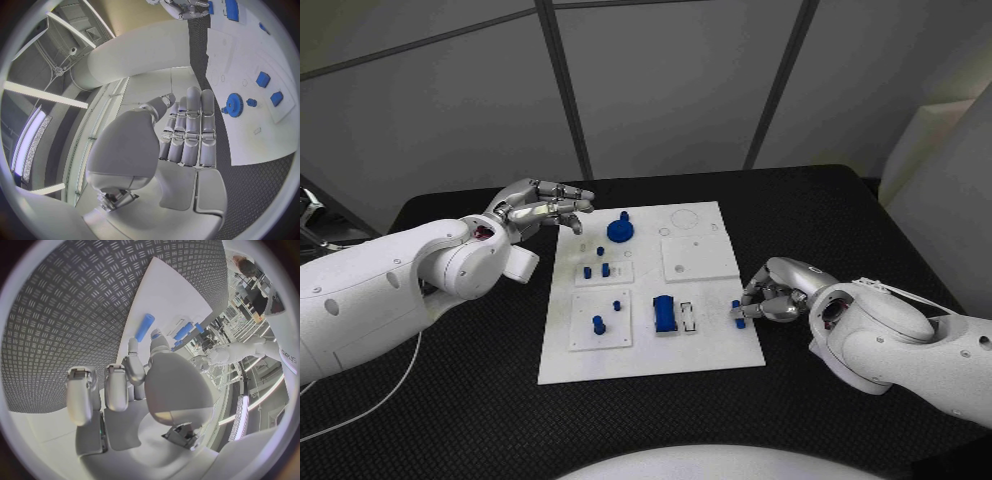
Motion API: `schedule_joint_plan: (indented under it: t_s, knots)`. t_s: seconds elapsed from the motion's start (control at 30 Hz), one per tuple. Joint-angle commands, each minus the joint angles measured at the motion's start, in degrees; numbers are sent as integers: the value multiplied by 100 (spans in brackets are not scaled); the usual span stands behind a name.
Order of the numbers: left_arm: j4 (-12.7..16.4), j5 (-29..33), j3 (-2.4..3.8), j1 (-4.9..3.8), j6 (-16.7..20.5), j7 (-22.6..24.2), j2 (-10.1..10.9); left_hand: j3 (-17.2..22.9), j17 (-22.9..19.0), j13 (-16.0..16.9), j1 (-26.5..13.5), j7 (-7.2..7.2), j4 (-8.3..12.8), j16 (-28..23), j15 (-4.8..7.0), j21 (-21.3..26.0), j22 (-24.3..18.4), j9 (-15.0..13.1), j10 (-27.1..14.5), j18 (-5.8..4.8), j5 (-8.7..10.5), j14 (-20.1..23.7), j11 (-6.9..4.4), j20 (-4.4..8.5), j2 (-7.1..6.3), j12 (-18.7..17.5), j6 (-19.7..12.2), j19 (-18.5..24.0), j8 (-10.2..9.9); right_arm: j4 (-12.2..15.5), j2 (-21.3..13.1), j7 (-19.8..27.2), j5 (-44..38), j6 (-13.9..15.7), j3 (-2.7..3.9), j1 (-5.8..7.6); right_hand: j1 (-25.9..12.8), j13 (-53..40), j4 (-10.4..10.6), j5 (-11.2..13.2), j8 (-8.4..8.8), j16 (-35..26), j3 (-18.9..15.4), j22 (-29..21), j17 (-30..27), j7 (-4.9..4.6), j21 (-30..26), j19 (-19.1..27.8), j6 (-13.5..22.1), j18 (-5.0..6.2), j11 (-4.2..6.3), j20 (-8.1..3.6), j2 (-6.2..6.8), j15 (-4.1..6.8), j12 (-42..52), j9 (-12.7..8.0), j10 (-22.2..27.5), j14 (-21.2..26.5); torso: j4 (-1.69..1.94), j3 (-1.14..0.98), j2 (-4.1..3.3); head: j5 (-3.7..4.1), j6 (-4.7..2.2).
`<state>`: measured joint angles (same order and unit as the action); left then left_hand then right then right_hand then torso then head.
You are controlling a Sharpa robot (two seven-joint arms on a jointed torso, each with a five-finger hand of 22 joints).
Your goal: Assemble the parts on the task board
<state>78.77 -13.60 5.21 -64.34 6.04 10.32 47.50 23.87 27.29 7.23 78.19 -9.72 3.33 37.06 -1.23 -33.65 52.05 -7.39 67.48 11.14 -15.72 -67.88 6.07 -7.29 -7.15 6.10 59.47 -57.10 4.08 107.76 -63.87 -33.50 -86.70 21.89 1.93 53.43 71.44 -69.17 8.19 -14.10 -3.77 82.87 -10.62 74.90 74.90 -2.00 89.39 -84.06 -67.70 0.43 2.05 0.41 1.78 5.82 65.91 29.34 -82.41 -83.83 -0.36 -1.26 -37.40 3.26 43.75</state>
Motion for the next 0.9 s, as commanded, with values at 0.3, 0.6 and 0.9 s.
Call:
schedule_joint_plan:
  t_s: [0.3, 0.6, 0.9]
  knots:
    - [3, 27, 5, -3, -61, 53, -1, -29, -5, 8, 8, -29, -8, -37, -19, 37, -5, 5, -49, -70, -13, -27, 1, -2, 51, -34, 3, 15, -23, -102, 129, -211, -293, -442, 1, -9, 139, -35, -79, -82, -26, 44, 0, 1505, 377, 23, 55, -591, -90, -41, 37, 11, -91, 17, 46, -9, -45, -384, 0, 1, -1, -17, 24]
    - [5, 27, 5, -3, -65, 47, 10, -29, -5, 8, 8, -29, -8, -37, -19, 37, -5, 5, -49, -70, -13, -27, 1, -2, 51, -34, 3, 15, -23, -113, 235, -375, -556, -921, 0, -97, 522, -61, -339, -159, -7, 73, 71, 1510, 432, 62, 61, -594, -160, -43, 73, -22, -198, 49, 47, -39, -46, -393, 0, 3, 3, -26, 42]
    - [10, 27, 5, -2, -71, 42, 19, -31, -6, 10, 6, -30, -9, -41, -19, 41, -8, 5, -51, -70, -14, -29, 1, -2, 52, -35, 1, 14, -23, -92, 334, -548, -885, -1017, 0, -117, 716, -93, -530, -589, 13, 108, 101, 1510, 495, 79, 61, -594, -193, -43, 91, -45, -319, 68, 56, -113, -53, -404, 2, 1, 7, -42, 43]
